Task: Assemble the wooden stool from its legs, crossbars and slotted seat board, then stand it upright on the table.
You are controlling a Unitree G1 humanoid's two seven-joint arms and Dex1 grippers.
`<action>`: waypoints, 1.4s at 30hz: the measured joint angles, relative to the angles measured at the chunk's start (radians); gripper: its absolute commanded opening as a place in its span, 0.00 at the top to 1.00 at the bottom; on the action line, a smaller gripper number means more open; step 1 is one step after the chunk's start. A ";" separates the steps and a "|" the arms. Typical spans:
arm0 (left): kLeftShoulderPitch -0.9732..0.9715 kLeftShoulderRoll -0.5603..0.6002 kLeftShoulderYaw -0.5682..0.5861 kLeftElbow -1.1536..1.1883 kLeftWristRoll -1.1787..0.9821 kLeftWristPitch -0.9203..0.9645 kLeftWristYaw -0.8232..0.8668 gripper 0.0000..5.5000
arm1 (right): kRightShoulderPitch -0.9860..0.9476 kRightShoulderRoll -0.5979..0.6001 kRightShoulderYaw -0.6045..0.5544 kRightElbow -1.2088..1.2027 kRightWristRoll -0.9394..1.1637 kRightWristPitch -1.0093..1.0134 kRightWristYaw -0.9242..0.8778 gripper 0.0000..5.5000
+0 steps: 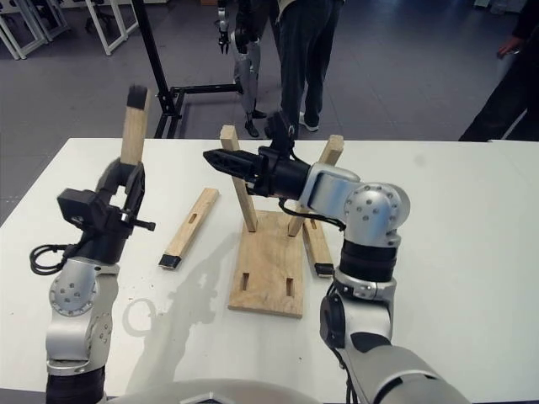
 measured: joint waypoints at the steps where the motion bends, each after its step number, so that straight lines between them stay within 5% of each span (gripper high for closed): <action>1: -0.004 0.010 -0.001 -0.017 -0.009 0.009 -0.010 0.76 | -0.013 -0.001 -0.010 0.020 0.017 0.007 0.001 0.44; 18: -0.059 0.009 -0.149 -0.053 -0.040 0.084 -0.062 0.76 | -0.232 0.043 -0.062 0.235 0.145 -0.072 0.030 0.44; 30: -0.056 0.005 -0.165 -0.043 -0.049 0.065 -0.079 0.76 | -0.229 0.085 -0.112 0.293 0.242 -0.076 -0.049 0.87; 37: -0.057 0.006 -0.168 -0.049 -0.030 0.073 -0.074 0.76 | -0.229 0.082 -0.112 0.293 0.260 -0.074 -0.088 0.89; 42: -0.056 -0.013 -0.156 -0.050 -0.042 0.111 -0.053 0.57 | -0.229 0.066 -0.122 0.272 0.294 -0.094 -0.089 0.92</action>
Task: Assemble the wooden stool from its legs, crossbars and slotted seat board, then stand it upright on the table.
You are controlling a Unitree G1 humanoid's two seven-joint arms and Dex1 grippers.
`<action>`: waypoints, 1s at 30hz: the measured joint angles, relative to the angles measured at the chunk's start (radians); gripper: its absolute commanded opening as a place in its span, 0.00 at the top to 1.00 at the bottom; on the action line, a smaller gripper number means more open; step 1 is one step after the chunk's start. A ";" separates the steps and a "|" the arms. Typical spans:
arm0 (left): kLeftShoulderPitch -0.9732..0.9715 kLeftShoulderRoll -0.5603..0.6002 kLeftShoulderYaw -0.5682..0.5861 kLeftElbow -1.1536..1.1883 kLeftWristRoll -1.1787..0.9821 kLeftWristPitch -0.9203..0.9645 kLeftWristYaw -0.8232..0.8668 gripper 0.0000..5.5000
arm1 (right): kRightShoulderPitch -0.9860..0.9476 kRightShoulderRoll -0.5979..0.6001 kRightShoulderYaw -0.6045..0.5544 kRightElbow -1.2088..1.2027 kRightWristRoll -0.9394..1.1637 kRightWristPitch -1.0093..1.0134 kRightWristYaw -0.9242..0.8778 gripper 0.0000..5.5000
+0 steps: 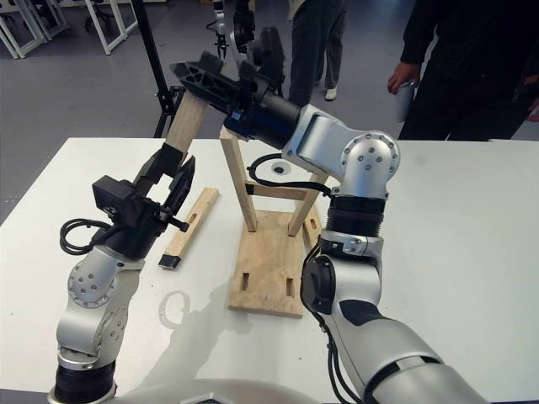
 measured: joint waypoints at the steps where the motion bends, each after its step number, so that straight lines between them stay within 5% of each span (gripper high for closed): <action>1: 0.000 -0.002 0.000 0.001 -0.011 0.003 -0.002 0.54 | 0.005 -0.013 0.013 -0.013 -0.009 -0.004 0.003 0.92; 6: 0.002 -0.001 -0.007 0.017 -0.053 0.026 -0.030 0.39 | 0.071 -0.064 0.060 -0.039 -0.075 -0.043 0.011 0.92; 11: 0.052 0.023 -0.022 0.104 -0.017 0.060 -0.029 0.38 | 0.040 -0.127 0.040 -0.104 -0.091 -0.087 -0.022 0.92; 19: 0.031 0.001 -0.004 0.186 0.061 0.118 0.064 0.38 | -0.068 -0.399 -0.131 -0.176 -0.242 -0.323 -0.226 0.92; 24: 0.050 -0.003 0.015 0.211 0.061 0.145 0.081 0.38 | 0.286 -0.476 -0.095 -0.344 -0.563 -0.499 -0.346 0.92; 30: 0.048 -0.006 0.017 0.234 0.070 0.166 0.084 0.38 | 0.756 -0.222 0.190 -0.505 -0.676 -0.533 -0.356 0.92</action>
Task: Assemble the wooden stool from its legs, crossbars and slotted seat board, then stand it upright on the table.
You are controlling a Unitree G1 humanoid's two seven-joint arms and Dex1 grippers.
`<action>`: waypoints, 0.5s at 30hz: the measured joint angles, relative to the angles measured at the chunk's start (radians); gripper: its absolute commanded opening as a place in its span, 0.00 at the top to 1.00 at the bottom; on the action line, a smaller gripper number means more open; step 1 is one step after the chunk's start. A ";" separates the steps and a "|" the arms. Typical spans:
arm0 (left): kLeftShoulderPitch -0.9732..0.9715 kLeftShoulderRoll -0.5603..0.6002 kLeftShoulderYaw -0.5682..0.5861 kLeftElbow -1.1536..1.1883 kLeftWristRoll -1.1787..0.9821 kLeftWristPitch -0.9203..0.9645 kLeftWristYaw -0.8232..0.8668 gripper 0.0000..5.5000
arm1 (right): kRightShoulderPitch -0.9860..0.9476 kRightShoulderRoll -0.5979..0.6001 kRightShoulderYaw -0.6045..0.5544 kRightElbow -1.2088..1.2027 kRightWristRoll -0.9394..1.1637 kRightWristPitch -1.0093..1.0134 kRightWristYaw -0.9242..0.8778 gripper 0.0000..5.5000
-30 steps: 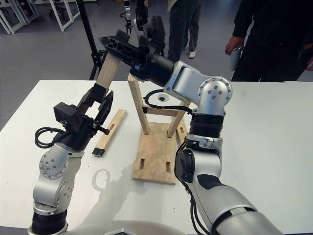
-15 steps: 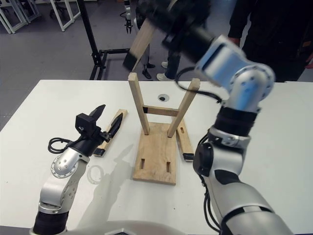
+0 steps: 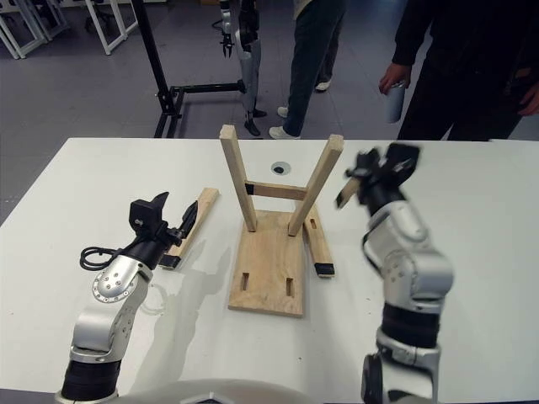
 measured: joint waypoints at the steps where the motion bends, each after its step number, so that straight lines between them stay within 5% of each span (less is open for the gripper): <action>1: 0.000 -0.001 0.000 0.000 0.002 0.001 0.001 0.38 | 0.023 0.014 0.027 0.000 -0.008 -0.001 0.009 0.92; 15: 0.020 -0.045 -0.015 0.011 0.021 -0.001 0.031 0.38 | -0.054 0.045 0.104 0.313 -0.161 -0.253 0.166 0.92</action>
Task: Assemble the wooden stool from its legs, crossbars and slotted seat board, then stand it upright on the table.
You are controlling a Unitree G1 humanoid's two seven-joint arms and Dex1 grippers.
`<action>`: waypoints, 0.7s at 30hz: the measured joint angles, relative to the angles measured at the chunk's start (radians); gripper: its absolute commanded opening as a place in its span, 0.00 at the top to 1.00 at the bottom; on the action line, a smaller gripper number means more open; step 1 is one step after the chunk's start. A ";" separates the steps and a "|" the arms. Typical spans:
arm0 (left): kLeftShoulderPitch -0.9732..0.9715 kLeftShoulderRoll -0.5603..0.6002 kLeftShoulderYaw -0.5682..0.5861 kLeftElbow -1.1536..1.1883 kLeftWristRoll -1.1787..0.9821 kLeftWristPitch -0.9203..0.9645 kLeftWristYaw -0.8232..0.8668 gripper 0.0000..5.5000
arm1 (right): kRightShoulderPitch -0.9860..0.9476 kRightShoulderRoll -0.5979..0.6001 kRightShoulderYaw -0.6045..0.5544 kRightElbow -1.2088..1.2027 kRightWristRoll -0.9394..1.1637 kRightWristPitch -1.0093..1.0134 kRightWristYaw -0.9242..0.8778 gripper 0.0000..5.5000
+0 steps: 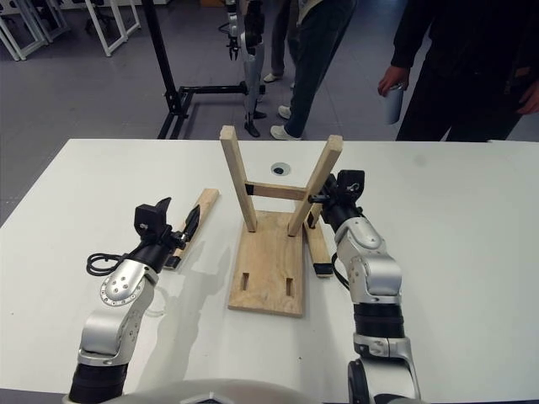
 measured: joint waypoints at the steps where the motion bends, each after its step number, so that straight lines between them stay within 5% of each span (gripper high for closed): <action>1: 0.000 0.001 0.001 0.000 0.000 0.000 -0.001 0.38 | -0.001 0.002 0.000 0.014 -0.005 -0.019 0.006 0.92; 21: 0.000 0.020 0.001 0.000 0.000 0.000 -0.019 0.38 | 0.001 0.023 -0.016 0.045 -0.025 -0.068 0.023 0.92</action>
